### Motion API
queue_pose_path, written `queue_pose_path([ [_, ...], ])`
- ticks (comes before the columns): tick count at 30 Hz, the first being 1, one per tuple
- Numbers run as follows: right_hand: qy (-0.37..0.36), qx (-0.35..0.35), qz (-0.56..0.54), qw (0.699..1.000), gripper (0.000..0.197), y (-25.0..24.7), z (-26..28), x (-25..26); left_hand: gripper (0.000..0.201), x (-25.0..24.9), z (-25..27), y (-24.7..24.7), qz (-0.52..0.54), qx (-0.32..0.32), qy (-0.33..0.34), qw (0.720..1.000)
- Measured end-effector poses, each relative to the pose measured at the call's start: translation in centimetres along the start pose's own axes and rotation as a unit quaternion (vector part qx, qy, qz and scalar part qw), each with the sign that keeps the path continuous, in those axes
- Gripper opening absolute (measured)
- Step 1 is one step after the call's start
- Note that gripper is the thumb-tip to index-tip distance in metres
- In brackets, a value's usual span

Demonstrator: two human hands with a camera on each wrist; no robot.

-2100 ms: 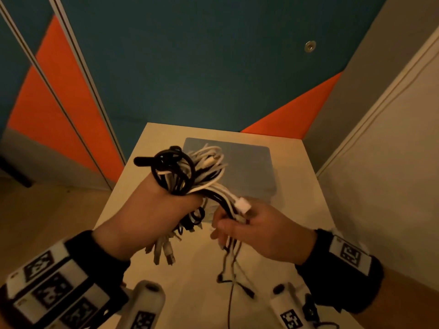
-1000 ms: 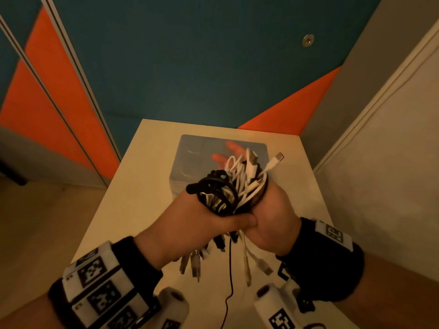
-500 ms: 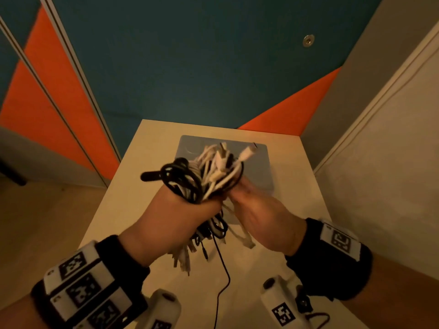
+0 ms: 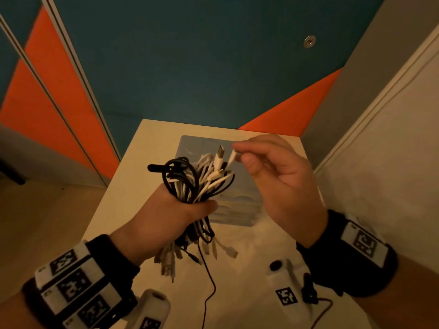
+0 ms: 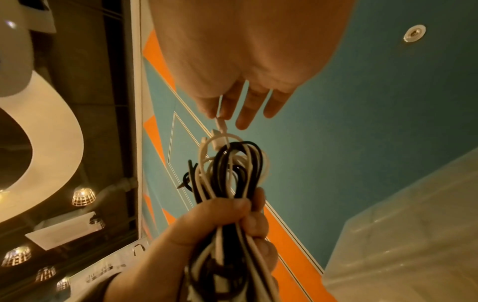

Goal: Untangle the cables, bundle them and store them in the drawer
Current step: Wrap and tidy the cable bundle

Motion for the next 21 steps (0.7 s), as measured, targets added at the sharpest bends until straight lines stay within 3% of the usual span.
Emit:
queue_pose_path([
  [4,0.014,-0.017,0.001,1.0,0.022,0.0,-0.1,0.0,0.033,-0.6,0.4,0.0,-0.013,0.009,0.025,1.0],
  [6,0.036,-0.006,-0.054,0.998,0.03,0.2,0.4,-0.2,0.032,-1.0,0.4,-0.3,-0.009,0.008,0.042,0.999],
  [9,0.181,0.07,-0.192,0.962,0.074,1.9,2.8,-2.6,0.035,-1.8,0.3,-1.1,0.019,-0.007,0.073,0.997],
  [11,0.232,0.175,-0.15,0.945,0.108,3.9,4.7,-4.1,0.033,-2.3,0.3,-1.3,0.047,-0.006,0.088,0.995],
  [12,0.237,0.219,-0.123,0.938,0.114,4.9,5.6,-4.9,0.029,-2.5,0.2,-1.4,0.056,-0.002,0.097,0.994],
  [14,0.248,0.26,-0.104,0.927,0.097,6.7,6.6,-5.5,0.018,-2.7,0.2,-1.2,0.08,0.003,0.103,0.991],
  [17,0.26,0.255,-0.133,0.922,0.041,8.2,6.7,-5.5,0.014,-2.8,0.1,-0.7,0.129,0.013,0.088,0.988],
  [21,0.293,0.257,-0.149,0.909,0.019,8.4,7.1,-5.3,0.021,-2.6,0.0,-0.9,0.202,-0.002,0.052,0.978],
])
Point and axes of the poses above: each hand's wrist, its own z-axis away from the middle knuckle, its own y-axis out of the palm, x = y × z, the point moved 4 cm from there along -z, towards the middle knuckle, and after that the axes turned 4 degrees about -z, right-handed, at the moved point
